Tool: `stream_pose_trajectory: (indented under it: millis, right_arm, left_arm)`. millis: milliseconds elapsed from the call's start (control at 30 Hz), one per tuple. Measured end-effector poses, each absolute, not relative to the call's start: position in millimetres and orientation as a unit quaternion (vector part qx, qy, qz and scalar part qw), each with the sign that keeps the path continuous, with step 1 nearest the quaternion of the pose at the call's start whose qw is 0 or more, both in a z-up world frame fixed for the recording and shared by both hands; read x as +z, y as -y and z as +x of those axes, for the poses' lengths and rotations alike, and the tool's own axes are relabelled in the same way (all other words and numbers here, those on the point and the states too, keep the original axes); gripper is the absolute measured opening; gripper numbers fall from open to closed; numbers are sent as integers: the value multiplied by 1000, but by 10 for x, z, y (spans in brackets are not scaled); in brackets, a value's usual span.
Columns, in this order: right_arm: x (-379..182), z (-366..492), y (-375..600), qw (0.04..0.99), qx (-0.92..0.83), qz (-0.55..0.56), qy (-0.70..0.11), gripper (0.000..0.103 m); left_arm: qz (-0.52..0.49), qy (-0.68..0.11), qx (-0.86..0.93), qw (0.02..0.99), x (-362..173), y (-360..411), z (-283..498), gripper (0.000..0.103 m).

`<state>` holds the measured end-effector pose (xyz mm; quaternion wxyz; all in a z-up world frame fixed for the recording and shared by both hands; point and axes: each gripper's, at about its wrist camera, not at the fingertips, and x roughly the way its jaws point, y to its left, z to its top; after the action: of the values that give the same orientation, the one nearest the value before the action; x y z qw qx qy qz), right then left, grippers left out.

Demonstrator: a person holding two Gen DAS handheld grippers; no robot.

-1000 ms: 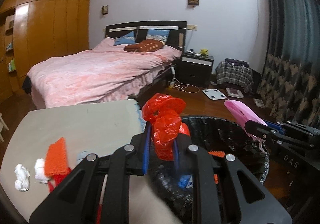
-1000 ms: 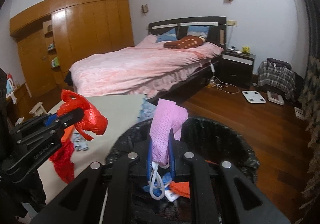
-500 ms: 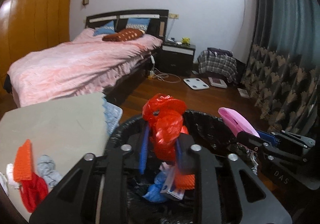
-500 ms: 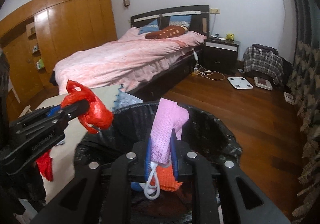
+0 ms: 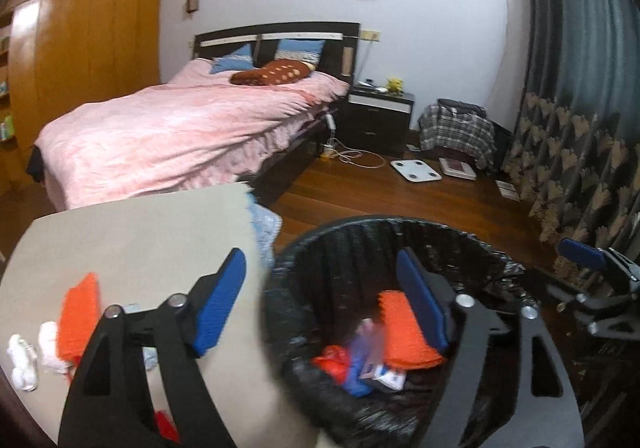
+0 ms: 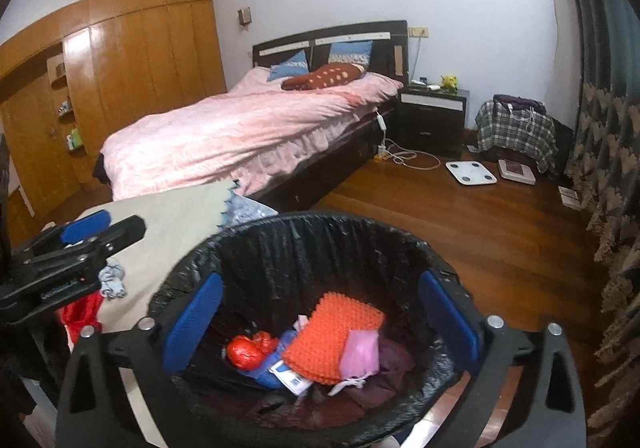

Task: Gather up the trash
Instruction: 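Move both tools back over the trash on the table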

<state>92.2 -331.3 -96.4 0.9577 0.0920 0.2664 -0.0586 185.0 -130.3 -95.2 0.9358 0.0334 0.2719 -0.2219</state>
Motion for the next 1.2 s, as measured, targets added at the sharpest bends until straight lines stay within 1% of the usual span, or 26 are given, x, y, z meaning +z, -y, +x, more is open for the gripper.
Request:
stream_pose_trajectory:
  millis: [100,233,533,767,1200]
  right_arm:
    - [-905,944,3149,960,-41,93,-262,97]
    - [-851,1009,2850,963,-14,84,-257,97]
    - [-821,1207,2050,962,55,60,-261,97]
    - [-879,1360,1490,959,103,42,-261,97]
    - [-1167,1741,937,948,141,29,-283,97]
  left_arm:
    - [22,-267,-193,944,-876,992,1802,86]
    - [6,-264,-158,952,-799,608,1723,88]
    - [7,-258,-68,964,-770,-234,1560,89]
    - [12,-266,-10,964,-853,-828,1485,89]
    - [6,-307,79,948,-1230,-1713,1663,89]
